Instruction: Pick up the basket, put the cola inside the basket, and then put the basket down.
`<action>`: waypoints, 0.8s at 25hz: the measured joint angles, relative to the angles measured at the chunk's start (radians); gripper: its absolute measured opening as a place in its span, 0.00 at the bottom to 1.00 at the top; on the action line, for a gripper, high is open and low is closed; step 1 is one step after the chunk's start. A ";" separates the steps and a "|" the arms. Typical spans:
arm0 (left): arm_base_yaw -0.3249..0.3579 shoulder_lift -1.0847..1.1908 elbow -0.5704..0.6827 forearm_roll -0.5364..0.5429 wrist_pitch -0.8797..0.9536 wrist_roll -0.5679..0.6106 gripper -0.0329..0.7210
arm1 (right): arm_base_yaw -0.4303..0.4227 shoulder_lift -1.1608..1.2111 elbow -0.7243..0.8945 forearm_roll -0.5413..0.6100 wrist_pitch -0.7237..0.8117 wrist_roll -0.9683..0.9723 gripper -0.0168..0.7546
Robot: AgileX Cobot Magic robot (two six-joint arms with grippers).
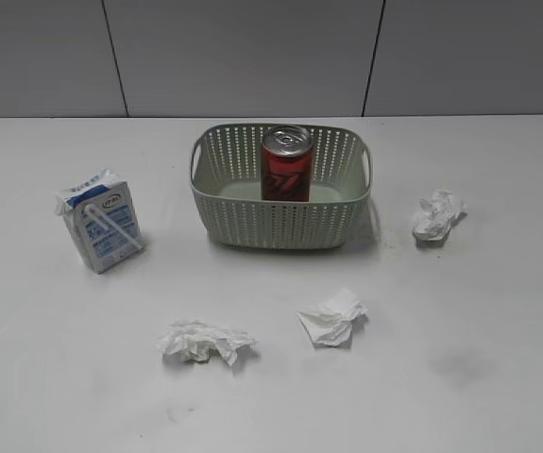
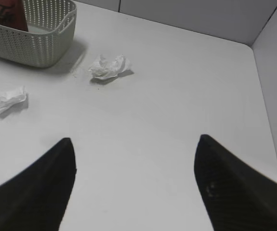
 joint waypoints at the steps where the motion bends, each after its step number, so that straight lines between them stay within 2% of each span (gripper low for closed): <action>1: 0.000 -0.037 0.020 -0.007 -0.008 0.002 0.82 | -0.018 0.000 0.000 0.000 0.000 0.000 0.78; 5: 0.000 -0.180 0.051 -0.018 -0.060 0.003 0.82 | -0.127 0.000 0.000 0.000 0.000 0.000 0.78; 12: 0.000 -0.202 0.058 0.004 -0.078 0.010 0.82 | -0.316 0.000 0.000 0.001 0.000 0.000 0.78; 16: 0.000 -0.202 0.058 0.006 -0.081 0.010 0.82 | -0.371 0.000 0.000 0.001 0.000 0.000 0.78; 20: 0.016 -0.202 0.058 0.001 -0.081 0.010 0.82 | -0.376 0.000 0.000 0.000 0.000 0.000 0.78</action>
